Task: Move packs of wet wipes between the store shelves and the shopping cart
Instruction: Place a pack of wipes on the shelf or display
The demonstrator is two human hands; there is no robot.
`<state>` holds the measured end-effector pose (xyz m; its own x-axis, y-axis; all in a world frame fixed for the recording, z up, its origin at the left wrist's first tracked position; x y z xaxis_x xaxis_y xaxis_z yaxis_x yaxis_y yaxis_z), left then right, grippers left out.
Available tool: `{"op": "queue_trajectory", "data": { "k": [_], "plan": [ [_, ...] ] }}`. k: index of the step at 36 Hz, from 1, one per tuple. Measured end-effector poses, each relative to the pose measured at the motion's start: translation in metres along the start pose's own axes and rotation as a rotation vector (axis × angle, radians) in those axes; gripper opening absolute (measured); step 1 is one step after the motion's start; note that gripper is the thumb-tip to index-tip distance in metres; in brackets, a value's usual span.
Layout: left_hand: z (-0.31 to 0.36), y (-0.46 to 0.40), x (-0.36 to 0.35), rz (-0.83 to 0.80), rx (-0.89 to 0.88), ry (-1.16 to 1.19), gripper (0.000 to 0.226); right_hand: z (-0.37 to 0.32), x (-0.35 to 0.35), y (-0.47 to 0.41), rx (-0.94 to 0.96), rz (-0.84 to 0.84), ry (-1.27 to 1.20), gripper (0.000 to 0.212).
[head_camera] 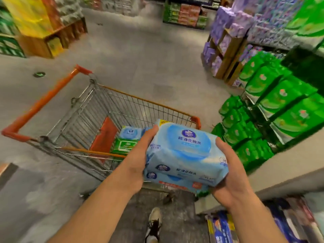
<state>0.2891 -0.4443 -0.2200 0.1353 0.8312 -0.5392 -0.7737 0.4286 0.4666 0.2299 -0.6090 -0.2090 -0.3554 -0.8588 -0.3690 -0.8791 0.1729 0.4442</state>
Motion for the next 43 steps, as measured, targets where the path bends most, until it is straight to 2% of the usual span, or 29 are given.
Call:
{"op": "queue_trajectory", "data": {
  "k": [7,10,15,19,22,25,26,28,29,31,32,35,36,38,40,41,43],
  "plan": [
    [0.036,-0.077,0.035,0.143,0.016,0.012,0.037,-0.009,-0.012,-0.108,-0.098,-0.054,0.057,0.046],
    [0.045,-0.113,0.042,0.142,0.057,0.041,0.048,-0.01,-0.015,-0.146,-0.13,-0.079,0.067,0.048],
    [0.041,-0.16,0.061,0.19,0.122,0.052,0.055,-0.005,-0.015,-0.201,-0.146,-0.064,0.152,0.042],
    [0.027,-0.193,0.087,0.228,0.174,0.046,0.049,0.02,-0.01,-0.235,-0.228,-0.083,0.207,0.043],
    [0.012,-0.218,0.108,0.2,0.23,-0.013,0.051,0.052,0.0,-0.258,-0.317,-0.101,0.22,0.056],
    [-0.001,-0.244,0.133,0.198,0.263,-0.057,0.056,0.088,0.008,-0.281,-0.39,-0.14,0.217,0.095],
    [-0.004,-0.253,0.14,0.191,0.273,-0.082,0.059,0.099,0.011,-0.288,-0.405,-0.143,0.202,0.101],
    [-0.014,-0.271,0.154,0.178,0.297,-0.113,0.072,0.119,0.017,-0.304,-0.435,-0.127,0.193,0.101],
    [-0.018,-0.279,0.161,0.174,0.313,-0.117,0.076,0.129,0.02,-0.311,-0.451,-0.114,0.206,0.094],
    [-0.03,-0.296,0.175,0.156,0.342,-0.117,0.069,0.15,0.032,-0.328,-0.476,-0.077,0.22,0.076],
    [-0.037,-0.304,0.183,0.159,0.359,-0.118,0.065,0.16,0.038,-0.336,-0.492,-0.056,0.239,0.076],
    [-0.06,-0.325,0.209,0.183,0.411,-0.132,0.074,0.195,0.055,-0.361,-0.554,-0.021,0.283,0.11],
    [-0.069,-0.333,0.217,0.185,0.425,-0.143,0.072,0.205,0.06,-0.369,-0.571,-0.017,0.289,0.115],
    [-0.087,-0.346,0.235,0.184,0.464,-0.165,0.06,0.222,0.064,-0.385,-0.595,-0.047,0.313,0.105],
    [-0.105,-0.358,0.244,0.153,0.521,-0.171,0.058,0.234,0.07,-0.399,-0.599,-0.061,0.297,0.074],
    [-0.115,-0.366,0.249,0.142,0.548,-0.169,0.061,0.239,0.073,-0.406,-0.595,-0.066,0.286,0.066],
    [-0.132,-0.38,0.257,0.153,0.576,-0.155,0.058,0.249,0.082,-0.418,-0.597,-0.058,0.298,0.064]
  ]
}}
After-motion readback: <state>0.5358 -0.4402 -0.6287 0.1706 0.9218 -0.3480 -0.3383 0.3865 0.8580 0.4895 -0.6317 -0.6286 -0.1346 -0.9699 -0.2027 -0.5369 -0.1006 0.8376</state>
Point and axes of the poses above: each hand's wrist, its own y-axis away from the middle knuckle, its own x-axis out of the back of the hand, z = x × y, the point moved 8 cm from there along -y, towards the middle knuckle, and after that the axes turned 10 degrees about y, right-handed, at the moved point
